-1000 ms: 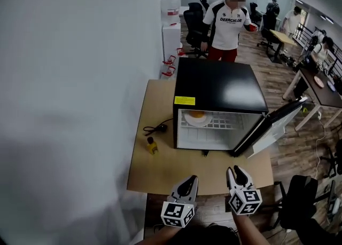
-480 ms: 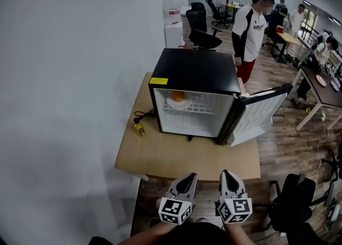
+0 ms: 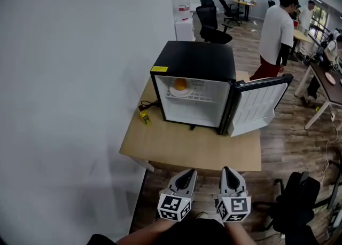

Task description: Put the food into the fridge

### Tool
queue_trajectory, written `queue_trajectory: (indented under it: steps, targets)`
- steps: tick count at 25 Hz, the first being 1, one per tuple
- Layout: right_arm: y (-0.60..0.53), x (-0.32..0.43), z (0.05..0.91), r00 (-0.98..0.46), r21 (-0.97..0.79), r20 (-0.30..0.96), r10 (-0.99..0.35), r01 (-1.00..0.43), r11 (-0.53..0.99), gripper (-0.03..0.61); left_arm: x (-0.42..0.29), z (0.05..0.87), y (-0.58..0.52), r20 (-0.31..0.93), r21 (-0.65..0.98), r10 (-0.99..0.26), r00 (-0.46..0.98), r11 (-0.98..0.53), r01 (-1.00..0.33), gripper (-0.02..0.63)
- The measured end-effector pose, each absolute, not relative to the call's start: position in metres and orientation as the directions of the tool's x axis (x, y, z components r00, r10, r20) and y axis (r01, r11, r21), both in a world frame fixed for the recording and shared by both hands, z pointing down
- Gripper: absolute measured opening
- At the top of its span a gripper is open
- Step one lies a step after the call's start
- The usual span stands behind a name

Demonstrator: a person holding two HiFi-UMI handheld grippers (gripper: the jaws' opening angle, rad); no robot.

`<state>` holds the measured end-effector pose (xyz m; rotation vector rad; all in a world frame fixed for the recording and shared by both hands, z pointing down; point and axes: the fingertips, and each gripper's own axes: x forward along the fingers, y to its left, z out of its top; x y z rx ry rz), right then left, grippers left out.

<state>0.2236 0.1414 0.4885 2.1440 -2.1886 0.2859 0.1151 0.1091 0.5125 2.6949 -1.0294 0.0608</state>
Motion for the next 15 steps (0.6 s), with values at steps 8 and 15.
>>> queue_trajectory:
  steps: [8, 15]
  targets:
    - [0.168, 0.237, 0.485, -0.052, -0.069, 0.168, -0.984, -0.997, 0.041, 0.060, 0.143, 0.496, 0.130, 0.094, 0.218, -0.653, 0.752, -0.723, -0.655, 0.017]
    - [0.170, 0.251, 0.488, -0.036, -0.073, 0.165, -0.986, -0.997, 0.024, 0.060, 0.156, 0.503, 0.129, 0.096, 0.233, -0.631, 0.770, -0.738, -0.634, 0.017]
